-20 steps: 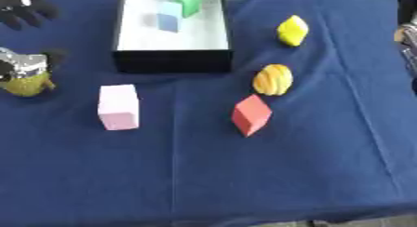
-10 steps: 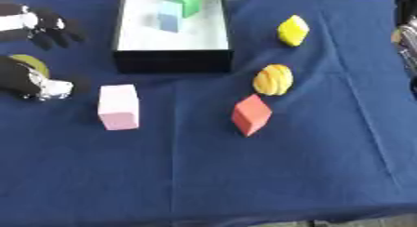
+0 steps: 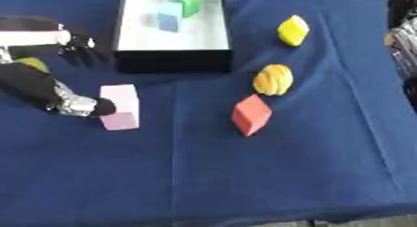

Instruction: Pick up objects on the table and place them in the box.

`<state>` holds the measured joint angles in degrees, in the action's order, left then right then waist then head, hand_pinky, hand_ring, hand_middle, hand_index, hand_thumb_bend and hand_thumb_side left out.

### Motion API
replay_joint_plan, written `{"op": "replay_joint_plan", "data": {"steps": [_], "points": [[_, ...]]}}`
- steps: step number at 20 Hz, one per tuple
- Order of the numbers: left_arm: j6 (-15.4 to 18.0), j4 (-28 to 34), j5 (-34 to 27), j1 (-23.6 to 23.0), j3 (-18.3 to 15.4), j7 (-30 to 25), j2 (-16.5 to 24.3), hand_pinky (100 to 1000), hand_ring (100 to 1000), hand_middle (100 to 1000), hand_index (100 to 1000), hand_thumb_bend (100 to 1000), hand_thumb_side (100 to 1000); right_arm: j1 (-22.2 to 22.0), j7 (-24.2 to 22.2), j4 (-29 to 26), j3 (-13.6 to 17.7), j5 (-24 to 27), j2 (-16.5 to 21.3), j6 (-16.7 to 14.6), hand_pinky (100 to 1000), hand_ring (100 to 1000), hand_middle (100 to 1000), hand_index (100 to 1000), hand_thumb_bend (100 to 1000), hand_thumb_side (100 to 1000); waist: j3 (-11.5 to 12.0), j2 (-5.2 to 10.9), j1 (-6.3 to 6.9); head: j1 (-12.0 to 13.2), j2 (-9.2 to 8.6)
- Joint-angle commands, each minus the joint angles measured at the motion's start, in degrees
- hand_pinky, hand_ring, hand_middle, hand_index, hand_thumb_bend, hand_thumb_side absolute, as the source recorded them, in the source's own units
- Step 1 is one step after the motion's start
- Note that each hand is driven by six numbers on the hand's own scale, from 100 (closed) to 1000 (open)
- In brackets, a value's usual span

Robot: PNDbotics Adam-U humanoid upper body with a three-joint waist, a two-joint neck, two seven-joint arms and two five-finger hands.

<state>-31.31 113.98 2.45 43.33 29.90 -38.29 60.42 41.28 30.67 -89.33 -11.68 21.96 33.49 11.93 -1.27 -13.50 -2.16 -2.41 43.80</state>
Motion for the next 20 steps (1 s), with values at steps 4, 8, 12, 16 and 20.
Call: {"op": "replay_joint_plan", "data": {"steps": [4, 8, 12, 16, 20], "points": [[-2.5, 0.4, 1.5, 2.6, 0.6, -2.2, -1.0, 887, 844, 850, 889, 578, 491, 0.7, 0.2, 0.0, 0.2, -0.1, 0.5, -0.4, 940, 780, 772, 883, 396, 536, 0.1, -0.09, 1.03, -0.1, 0.32], [-2.7, -1.3, 4.4, 4.1, 1.8, -2.8, -2.5, 907, 859, 859, 894, 623, 450, 0.7, 0.1, 0.1, 0.0, 0.0, 0.3, -0.5, 940, 778, 768, 882, 395, 538, 0.0, -0.08, 1.07, -0.3, 0.32], [-0.7, -4.6, 8.9, 5.4, 3.2, -4.2, -4.5, 936, 881, 871, 897, 664, 410, 0.7, 0.0, 0.2, -0.2, 0.1, 0.0, -0.5, 939, 777, 767, 882, 394, 539, 0.0, -0.10, 1.00, -0.5, 0.32], [2.3, -8.6, 13.1, 5.9, 3.7, -4.8, -6.0, 950, 892, 879, 900, 698, 371, 0.8, -0.3, 0.2, -0.6, 0.1, -0.4, -0.4, 939, 776, 765, 882, 395, 540, 0.1, -0.21, 1.02, -0.2, 0.32], [4.4, -11.8, 16.6, 6.2, 4.3, -5.7, -7.0, 937, 879, 867, 894, 722, 350, 0.8, -0.5, 0.4, -0.9, 0.1, -0.7, -0.4, 939, 775, 763, 881, 396, 543, 0.2, -0.39, 1.07, 0.3, 0.32]]}}
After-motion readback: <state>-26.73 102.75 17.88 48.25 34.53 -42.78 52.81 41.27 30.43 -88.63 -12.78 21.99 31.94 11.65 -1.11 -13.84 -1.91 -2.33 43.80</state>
